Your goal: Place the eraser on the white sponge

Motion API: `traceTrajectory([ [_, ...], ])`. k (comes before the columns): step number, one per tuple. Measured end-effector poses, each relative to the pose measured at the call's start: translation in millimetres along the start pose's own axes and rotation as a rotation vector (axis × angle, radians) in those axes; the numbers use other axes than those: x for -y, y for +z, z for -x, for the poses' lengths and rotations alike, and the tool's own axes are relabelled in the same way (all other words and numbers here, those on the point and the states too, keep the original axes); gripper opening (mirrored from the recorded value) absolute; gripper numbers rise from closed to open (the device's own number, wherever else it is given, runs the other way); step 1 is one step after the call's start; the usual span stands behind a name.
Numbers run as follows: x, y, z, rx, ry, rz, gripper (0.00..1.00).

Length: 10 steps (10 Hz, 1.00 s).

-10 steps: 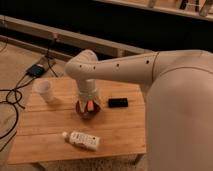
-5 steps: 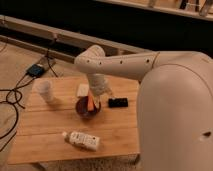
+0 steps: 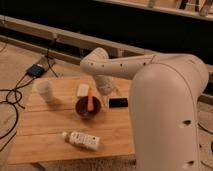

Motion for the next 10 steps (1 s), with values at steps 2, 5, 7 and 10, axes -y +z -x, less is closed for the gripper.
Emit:
traceTrajectory([
  [2,12.1,16.5,-1.5,0.000,-0.074,-0.017,0.65],
  [5,26.4,38.9,-5.1,0.004,-0.125,-0.038,0.65],
  [7,35.1,53.4,-7.2,0.004,-0.132,-0.061,0.65],
  [10,37.3,63.3,-3.0,0.014,-0.130,-0.078,0.65],
])
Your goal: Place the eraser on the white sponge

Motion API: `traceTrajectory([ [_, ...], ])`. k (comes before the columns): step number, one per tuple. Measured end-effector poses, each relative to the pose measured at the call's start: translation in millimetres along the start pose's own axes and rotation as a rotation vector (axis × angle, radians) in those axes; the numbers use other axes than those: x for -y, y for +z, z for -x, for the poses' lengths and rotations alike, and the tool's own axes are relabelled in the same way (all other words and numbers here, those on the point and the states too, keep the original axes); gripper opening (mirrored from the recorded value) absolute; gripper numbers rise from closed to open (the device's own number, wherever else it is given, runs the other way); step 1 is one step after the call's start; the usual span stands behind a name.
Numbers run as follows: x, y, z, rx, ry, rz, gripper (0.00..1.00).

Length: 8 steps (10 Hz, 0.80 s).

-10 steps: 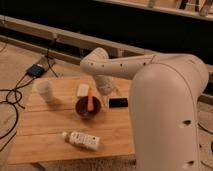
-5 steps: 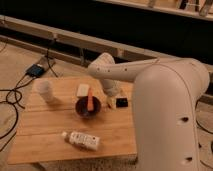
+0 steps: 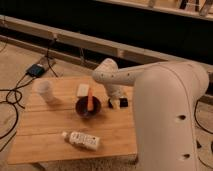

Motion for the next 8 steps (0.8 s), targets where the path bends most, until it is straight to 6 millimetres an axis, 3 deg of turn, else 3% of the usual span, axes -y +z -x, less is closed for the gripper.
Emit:
traceTrajectory([
  [8,2.9,3.8,-0.3,-0.013,-0.033,-0.013,0.65],
])
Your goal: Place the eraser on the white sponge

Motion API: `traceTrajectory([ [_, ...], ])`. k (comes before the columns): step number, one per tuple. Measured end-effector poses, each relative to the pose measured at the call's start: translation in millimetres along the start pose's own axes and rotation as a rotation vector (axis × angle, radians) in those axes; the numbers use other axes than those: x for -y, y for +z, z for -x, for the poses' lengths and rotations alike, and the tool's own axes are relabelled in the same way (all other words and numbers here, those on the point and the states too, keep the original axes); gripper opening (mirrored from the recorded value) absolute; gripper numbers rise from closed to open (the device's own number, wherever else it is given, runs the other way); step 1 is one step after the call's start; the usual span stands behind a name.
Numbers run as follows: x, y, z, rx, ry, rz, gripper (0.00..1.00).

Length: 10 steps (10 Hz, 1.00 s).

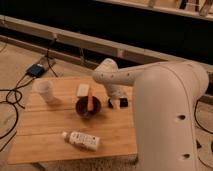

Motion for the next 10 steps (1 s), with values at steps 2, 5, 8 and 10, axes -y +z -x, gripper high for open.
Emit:
traceTrajectory([
  [2,11.7,7.7,8.7,-0.011,-0.115,-0.045,0.65],
  [5,27.9,16.8,31.3,-0.005,-0.259,-0.100,0.65],
  [8,33.0,29.5,58.5,0.078,-0.348,-0.077,0.65],
  [10,30.3,38.9,71.1,0.147,-0.387,-0.028,0.65],
])
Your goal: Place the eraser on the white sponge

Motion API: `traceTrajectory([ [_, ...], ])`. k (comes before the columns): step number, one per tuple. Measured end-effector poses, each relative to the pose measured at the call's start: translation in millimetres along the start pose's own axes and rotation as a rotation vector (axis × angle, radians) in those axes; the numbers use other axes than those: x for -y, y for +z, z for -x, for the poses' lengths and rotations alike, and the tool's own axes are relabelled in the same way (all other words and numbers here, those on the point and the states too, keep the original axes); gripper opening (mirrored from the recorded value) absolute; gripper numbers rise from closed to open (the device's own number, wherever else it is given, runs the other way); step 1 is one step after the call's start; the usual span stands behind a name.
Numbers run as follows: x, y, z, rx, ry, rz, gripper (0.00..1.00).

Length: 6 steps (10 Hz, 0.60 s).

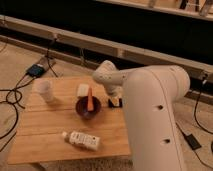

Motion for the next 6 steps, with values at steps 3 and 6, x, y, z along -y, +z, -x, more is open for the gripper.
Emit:
traceTrajectory([
  [3,4.7,14.1,7.4,0.067,-0.081,0.043,0.65],
  [6,15.8,21.1,1.5,0.084,-0.142,0.063,0.65],
])
